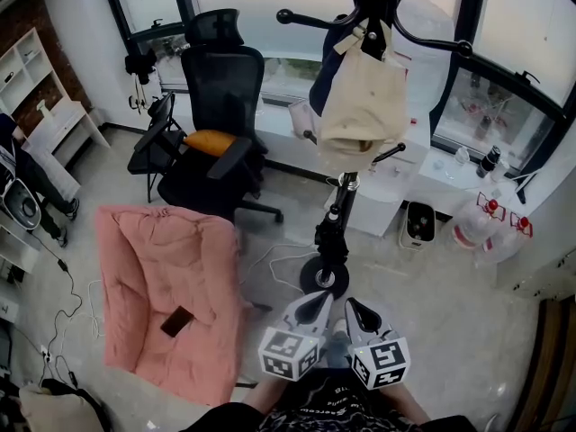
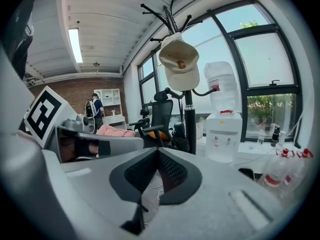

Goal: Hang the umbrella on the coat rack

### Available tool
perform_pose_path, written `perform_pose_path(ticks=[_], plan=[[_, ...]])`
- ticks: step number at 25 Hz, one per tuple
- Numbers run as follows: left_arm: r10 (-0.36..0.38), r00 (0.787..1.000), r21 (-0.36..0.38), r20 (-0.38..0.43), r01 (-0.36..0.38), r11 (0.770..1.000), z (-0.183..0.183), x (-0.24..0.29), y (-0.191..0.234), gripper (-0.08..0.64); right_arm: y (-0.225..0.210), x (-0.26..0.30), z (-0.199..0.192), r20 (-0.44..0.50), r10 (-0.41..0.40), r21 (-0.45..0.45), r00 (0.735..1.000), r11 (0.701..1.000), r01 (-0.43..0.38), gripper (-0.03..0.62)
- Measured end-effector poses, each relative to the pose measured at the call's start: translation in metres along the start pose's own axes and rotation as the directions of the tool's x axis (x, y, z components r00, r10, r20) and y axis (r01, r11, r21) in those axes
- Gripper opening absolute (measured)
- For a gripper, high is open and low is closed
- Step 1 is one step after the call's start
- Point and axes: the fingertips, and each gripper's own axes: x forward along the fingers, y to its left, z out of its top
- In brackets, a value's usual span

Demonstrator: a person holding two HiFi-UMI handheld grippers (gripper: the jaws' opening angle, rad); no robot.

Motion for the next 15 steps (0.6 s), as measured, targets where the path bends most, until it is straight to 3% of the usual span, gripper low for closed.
perform_pose_path(ticks=[15], plan=[[0.034,0.999,0.042,-0.022,-0.033,0.999,-0.0051,0.0025,-0.0079,0.011,0.0040,-0.0031,-0.0072,-0.021,-0.011,-0.034,1.000,0.999,0.011,0.005]])
